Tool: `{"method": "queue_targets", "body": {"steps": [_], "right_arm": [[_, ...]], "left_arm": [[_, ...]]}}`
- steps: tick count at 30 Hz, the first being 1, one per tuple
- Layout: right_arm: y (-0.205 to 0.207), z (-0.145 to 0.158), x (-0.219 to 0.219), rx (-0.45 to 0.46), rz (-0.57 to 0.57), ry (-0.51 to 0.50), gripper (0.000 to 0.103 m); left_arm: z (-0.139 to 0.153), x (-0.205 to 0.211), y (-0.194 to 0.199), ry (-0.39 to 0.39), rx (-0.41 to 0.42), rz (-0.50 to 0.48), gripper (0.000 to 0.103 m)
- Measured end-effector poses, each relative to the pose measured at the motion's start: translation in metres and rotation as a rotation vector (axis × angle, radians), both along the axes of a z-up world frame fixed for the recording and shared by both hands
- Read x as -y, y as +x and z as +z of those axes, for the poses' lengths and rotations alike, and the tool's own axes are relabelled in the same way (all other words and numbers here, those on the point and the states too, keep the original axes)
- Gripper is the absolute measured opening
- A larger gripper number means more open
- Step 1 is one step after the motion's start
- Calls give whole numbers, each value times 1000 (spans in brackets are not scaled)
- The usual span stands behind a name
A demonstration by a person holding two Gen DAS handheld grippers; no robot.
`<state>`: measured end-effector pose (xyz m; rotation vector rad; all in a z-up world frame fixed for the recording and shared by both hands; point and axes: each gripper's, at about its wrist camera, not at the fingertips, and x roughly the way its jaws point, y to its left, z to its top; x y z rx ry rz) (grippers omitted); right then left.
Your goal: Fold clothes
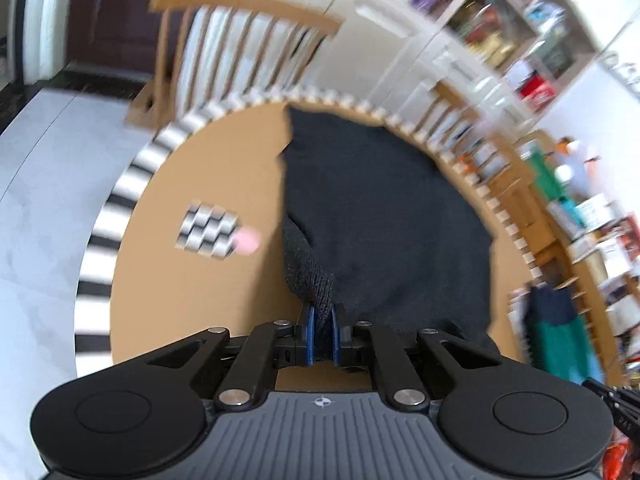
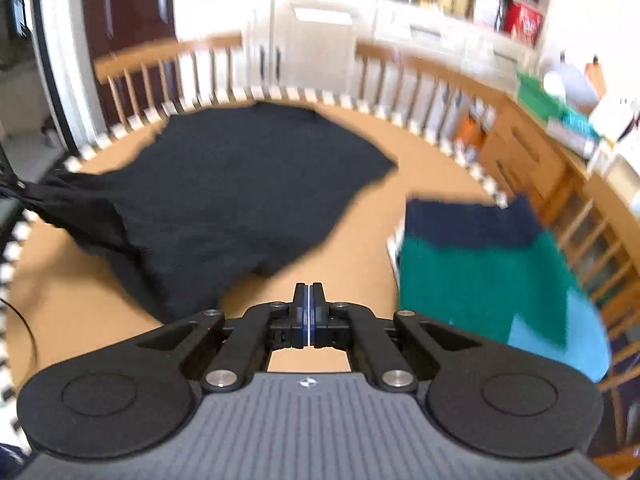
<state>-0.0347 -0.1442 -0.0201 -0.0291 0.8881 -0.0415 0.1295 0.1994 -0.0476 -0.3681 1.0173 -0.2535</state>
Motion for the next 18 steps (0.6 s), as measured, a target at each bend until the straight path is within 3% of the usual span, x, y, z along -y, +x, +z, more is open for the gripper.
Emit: {"method": "queue_targets", "body": {"steps": [2, 5, 7, 12, 14, 15, 17, 18], "right_arm": [[2, -29, -6, -51, 0, 21, 2], [-4, -53, -32, -19, 53, 60, 15], [-2, -66, -49, -12, 83, 60, 34], [23, -84, -63, 1, 82, 122, 39], [35, -94, -65, -14, 98, 140, 37], [39, -97, -66, -26, 103, 160, 11], [42, -93, -62, -54, 97, 253, 6], [40, -84, -54, -65, 76, 354, 5]], "left_arm": [[-22, 2, -1, 41, -39, 12, 10], [-36, 2, -8, 74, -32, 19, 12], [-39, 0, -11, 82, -28, 30, 14], [-44, -2, -8, 84, -7, 39, 22], [-48, -3, -5, 75, -7, 37, 25], [-51, -3, -3, 69, -9, 37, 25], [-53, -1, -3, 70, -8, 22, 24], [-54, 0, -3, 72, -7, 12, 23]]}}
